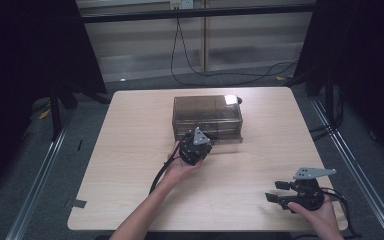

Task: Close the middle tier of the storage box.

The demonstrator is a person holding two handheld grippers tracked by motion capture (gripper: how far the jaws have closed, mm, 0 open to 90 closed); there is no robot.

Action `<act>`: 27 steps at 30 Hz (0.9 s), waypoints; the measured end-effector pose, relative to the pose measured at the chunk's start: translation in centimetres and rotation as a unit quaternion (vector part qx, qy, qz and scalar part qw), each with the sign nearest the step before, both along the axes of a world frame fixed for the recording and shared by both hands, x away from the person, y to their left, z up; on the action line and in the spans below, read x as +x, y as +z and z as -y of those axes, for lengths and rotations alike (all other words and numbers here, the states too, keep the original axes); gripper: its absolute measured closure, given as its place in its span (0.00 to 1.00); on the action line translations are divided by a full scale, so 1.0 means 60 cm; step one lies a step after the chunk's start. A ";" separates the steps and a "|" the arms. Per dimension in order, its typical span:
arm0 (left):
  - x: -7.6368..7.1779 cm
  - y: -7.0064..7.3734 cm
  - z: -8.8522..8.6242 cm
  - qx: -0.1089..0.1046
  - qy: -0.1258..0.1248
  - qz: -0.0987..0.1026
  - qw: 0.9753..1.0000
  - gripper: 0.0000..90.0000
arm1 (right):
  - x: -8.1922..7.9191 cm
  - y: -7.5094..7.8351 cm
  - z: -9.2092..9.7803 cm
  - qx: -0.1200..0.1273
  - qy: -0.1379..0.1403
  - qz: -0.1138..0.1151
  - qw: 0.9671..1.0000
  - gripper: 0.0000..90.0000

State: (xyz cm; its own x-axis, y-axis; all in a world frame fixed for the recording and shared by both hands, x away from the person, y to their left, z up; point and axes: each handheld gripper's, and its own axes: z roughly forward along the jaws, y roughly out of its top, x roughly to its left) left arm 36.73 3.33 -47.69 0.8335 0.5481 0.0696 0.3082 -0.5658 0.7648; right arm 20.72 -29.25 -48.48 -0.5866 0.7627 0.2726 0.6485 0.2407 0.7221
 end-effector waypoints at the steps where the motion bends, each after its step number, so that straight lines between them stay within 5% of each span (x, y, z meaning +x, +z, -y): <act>1: 0.000 0.001 -0.001 0.005 -0.002 0.001 1.000 0.99 | 0.000 0.000 0.000 0.001 0.000 0.000 1.000 0.39; 27: 0.016 0.005 -0.003 0.000 0.008 0.003 1.000 0.98 | 0.003 -0.002 0.000 0.002 0.003 -0.003 1.000 0.39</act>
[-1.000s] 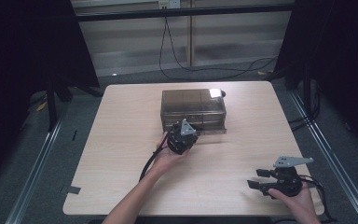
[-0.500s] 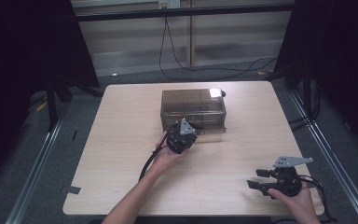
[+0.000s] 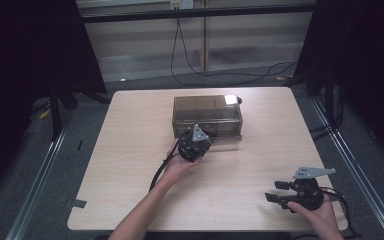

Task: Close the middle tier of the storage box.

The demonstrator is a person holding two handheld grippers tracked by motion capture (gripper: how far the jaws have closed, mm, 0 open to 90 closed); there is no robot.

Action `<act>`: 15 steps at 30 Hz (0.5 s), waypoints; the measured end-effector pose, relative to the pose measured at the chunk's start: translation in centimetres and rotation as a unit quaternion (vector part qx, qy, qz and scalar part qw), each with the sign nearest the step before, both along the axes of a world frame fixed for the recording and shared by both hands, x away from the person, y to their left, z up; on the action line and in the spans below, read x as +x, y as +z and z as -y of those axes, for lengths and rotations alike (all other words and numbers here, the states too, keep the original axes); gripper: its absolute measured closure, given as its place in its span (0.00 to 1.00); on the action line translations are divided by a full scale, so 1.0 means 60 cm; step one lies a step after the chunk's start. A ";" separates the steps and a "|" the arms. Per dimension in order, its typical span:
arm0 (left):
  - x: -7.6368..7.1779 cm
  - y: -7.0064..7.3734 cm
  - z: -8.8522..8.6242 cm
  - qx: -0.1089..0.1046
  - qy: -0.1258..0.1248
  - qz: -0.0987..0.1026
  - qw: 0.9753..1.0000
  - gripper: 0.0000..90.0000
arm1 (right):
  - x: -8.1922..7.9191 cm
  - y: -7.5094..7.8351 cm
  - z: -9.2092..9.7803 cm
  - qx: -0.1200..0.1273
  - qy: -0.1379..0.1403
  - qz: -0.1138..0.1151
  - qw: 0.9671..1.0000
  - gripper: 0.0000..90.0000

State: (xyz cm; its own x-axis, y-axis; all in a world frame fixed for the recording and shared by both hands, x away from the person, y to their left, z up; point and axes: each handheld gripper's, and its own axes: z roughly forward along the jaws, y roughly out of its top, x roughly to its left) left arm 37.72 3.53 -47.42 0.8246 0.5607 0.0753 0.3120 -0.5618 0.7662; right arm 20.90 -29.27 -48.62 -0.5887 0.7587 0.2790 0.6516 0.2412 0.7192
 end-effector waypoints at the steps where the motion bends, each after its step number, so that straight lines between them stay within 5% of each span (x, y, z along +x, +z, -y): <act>1: 0.000 0.000 0.000 0.002 0.000 0.000 1.000 0.98 | 0.000 0.000 0.001 -0.001 0.001 0.000 1.000 0.39; 15: 0.011 0.003 -0.002 -0.003 0.006 0.001 1.000 0.95 | 0.000 -0.001 0.000 -0.001 0.003 0.001 1.000 0.39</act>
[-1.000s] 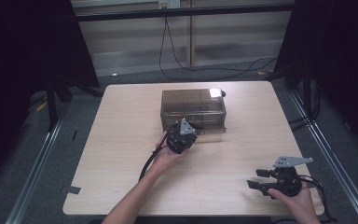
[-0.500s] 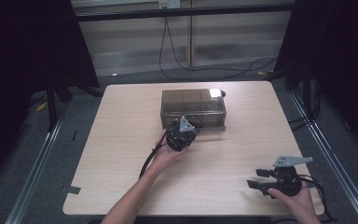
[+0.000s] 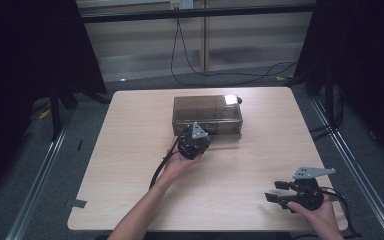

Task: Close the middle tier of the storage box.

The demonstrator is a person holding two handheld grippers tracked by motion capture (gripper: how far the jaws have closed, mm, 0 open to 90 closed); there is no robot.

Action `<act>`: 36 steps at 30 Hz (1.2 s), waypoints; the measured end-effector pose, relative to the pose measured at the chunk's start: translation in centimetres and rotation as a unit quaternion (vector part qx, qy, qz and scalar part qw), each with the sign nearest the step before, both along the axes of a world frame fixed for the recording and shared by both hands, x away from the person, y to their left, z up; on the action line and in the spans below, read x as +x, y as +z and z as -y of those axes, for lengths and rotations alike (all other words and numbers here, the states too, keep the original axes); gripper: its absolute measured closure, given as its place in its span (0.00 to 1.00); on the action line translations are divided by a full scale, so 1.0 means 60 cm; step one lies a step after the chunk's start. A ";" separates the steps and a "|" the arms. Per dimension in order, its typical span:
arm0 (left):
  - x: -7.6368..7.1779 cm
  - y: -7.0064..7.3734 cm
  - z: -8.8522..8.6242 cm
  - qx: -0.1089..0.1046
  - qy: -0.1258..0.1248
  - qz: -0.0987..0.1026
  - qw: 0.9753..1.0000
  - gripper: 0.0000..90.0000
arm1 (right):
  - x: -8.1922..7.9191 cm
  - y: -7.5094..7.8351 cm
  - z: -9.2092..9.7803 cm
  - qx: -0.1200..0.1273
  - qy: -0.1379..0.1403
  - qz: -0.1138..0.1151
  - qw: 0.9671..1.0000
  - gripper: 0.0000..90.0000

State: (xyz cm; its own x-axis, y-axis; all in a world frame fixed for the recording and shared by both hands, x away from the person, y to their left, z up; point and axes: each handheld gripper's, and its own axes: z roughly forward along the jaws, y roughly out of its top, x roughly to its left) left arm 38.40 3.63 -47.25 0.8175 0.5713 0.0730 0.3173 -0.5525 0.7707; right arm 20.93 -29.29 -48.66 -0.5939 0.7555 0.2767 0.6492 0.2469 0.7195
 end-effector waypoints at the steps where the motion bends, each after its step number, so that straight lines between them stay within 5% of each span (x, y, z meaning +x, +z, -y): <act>1: 0.000 0.000 0.001 -0.005 0.003 -0.001 1.000 0.95 | 0.000 0.000 0.000 0.000 -0.001 -0.001 1.000 0.39; 31: 0.022 0.002 0.003 -0.004 0.009 -0.002 1.000 0.90 | 0.005 -0.003 0.006 0.007 0.001 -0.003 1.000 0.39; 36: 0.024 0.002 0.007 -0.003 0.020 0.004 1.000 0.81 | 0.007 -0.002 0.004 0.005 0.003 -0.003 1.000 0.39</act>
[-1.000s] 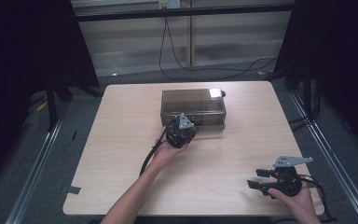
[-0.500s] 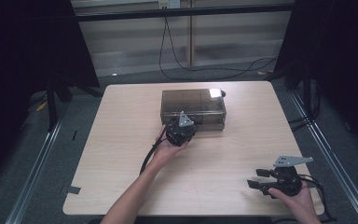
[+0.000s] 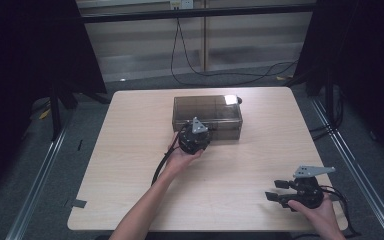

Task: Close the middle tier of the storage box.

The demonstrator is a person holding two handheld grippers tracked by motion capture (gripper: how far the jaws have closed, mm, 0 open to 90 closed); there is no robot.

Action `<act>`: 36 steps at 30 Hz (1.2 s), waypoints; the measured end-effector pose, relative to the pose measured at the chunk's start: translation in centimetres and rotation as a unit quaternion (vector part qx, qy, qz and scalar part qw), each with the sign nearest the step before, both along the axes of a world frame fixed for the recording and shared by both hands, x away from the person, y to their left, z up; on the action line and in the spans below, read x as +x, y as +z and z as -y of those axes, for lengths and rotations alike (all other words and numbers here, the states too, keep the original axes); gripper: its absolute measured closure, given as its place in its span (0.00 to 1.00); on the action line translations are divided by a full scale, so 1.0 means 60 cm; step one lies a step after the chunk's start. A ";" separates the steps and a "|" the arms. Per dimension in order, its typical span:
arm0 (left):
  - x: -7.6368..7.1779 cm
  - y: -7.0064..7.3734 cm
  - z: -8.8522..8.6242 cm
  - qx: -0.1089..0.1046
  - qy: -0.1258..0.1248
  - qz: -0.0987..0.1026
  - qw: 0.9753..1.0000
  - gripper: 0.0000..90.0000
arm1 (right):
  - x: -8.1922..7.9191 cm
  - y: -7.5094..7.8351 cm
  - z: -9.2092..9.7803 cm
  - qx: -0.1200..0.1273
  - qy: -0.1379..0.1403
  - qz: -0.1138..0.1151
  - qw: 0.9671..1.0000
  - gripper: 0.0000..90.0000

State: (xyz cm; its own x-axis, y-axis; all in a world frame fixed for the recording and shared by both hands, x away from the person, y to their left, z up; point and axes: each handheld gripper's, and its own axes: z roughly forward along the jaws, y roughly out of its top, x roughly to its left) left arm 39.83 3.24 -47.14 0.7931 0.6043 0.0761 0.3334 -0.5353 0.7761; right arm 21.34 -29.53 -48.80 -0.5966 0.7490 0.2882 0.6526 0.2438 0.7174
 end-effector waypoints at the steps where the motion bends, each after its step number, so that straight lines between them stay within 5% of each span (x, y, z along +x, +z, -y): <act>1: 0.000 -0.002 0.001 -0.001 -0.001 -0.004 1.000 0.81 | 0.000 0.000 0.000 0.000 -0.001 0.000 1.000 0.39; 36: 0.012 -0.002 0.009 0.006 -0.013 0.004 1.000 0.74 | -0.005 0.002 -0.002 -0.004 -0.001 0.000 1.000 0.38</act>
